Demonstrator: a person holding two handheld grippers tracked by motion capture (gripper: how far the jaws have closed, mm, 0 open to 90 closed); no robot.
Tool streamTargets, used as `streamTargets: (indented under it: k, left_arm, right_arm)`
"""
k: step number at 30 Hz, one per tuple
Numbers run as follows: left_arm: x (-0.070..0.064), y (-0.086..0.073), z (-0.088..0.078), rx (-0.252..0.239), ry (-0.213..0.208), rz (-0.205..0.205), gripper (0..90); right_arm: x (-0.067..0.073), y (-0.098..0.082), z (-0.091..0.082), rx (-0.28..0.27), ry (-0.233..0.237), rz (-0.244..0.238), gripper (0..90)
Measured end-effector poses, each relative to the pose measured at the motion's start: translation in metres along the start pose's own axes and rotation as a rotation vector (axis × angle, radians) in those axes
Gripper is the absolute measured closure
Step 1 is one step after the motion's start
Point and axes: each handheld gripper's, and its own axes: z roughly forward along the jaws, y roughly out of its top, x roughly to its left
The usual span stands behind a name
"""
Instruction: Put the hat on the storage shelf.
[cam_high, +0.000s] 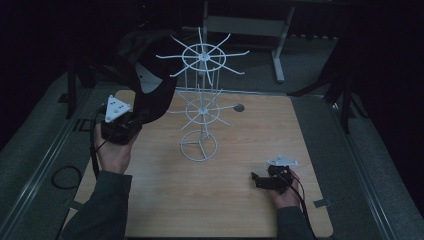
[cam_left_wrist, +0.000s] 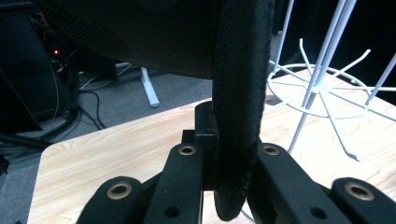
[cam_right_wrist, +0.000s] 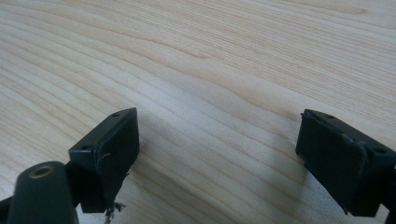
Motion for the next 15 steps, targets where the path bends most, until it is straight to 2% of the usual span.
streamTargets:
  k: [7,15]
  left_arm:
    - [-0.0008,-0.0040,0.0002,-0.019,-0.034,-0.003,86.4]
    - [-0.0005,-0.0089,0.0005,-0.017,-0.037,0.001,86.4]
  right_arm:
    - [0.0000,0.0000,0.0000,0.000,0.000,0.000,13.0]
    - [0.0000,0.0000,-0.0001,0.000,-0.001,0.000,13.1]
